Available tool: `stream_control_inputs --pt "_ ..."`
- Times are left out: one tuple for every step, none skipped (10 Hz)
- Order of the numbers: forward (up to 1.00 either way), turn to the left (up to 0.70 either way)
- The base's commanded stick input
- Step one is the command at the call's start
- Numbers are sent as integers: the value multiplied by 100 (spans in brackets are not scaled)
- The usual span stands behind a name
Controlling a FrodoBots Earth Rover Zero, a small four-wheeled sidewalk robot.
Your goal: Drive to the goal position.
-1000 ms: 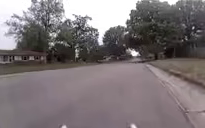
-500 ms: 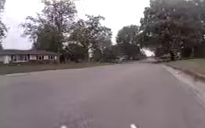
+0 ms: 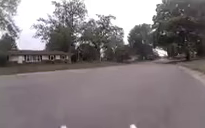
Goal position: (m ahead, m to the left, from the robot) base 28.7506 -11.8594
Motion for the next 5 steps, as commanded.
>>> stream_control_inputs --pt "100 2" --pt "100 2" --pt "100 2" --pt "100 2" --pt "100 1"
